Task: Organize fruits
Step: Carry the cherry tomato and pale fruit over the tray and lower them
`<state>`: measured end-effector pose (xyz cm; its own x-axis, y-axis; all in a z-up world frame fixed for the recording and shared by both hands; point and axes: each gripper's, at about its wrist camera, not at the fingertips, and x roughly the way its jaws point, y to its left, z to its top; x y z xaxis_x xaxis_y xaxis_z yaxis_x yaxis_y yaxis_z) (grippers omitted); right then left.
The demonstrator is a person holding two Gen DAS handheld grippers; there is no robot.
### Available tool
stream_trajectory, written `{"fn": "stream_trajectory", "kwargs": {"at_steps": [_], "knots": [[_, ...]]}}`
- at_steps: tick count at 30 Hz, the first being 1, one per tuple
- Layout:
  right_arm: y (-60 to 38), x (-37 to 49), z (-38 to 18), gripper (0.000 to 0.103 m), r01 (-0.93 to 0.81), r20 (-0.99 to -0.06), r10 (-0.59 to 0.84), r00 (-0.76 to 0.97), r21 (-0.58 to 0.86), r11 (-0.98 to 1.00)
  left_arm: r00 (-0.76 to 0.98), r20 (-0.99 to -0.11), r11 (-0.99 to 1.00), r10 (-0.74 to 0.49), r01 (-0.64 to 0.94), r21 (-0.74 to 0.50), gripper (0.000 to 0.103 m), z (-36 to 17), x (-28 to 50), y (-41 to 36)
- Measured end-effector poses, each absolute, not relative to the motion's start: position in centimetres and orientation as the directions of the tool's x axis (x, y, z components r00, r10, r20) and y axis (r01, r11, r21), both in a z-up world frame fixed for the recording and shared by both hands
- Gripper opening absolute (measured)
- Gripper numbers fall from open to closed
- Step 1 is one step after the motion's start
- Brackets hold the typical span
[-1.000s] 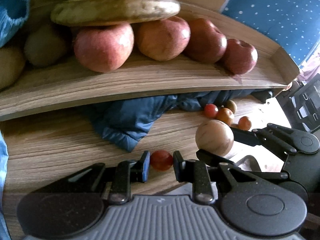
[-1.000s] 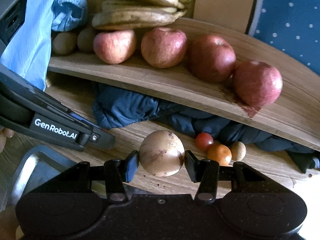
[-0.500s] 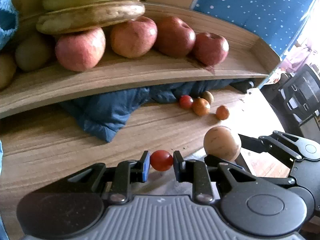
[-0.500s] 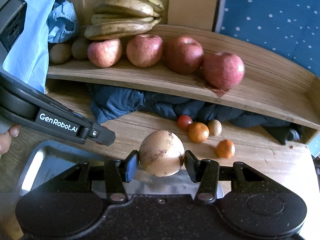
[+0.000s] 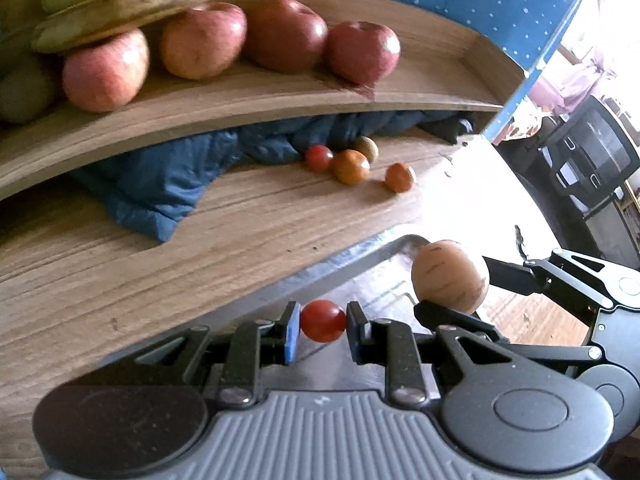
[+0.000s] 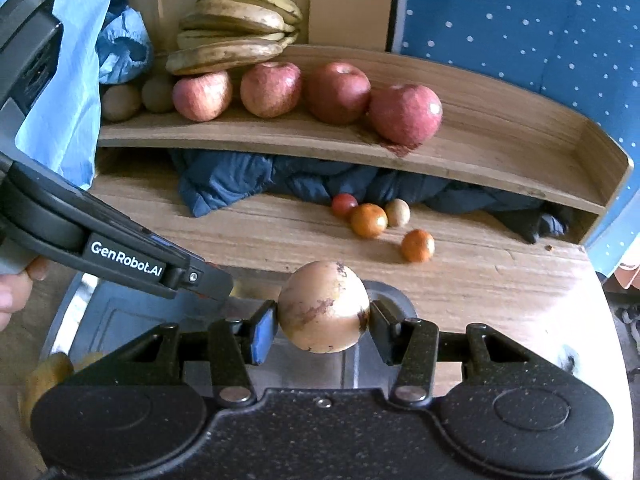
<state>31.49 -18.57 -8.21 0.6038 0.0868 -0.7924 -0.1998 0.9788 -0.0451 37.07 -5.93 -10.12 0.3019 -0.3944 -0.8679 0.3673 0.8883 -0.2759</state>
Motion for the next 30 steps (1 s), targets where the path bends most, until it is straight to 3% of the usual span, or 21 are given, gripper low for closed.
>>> {"fn": "stream_trajectory", "kwargs": {"at_steps": [30], "knots": [[-23.3, 25.2, -9.1, 0.051, -0.384, -0.826, 0.213, 0.522, -0.005, 0.923, 0.27, -0.931, 0.95, -0.245, 0.26, -0.174, 0.027, -11.6, 32.2, -10.3]]}}
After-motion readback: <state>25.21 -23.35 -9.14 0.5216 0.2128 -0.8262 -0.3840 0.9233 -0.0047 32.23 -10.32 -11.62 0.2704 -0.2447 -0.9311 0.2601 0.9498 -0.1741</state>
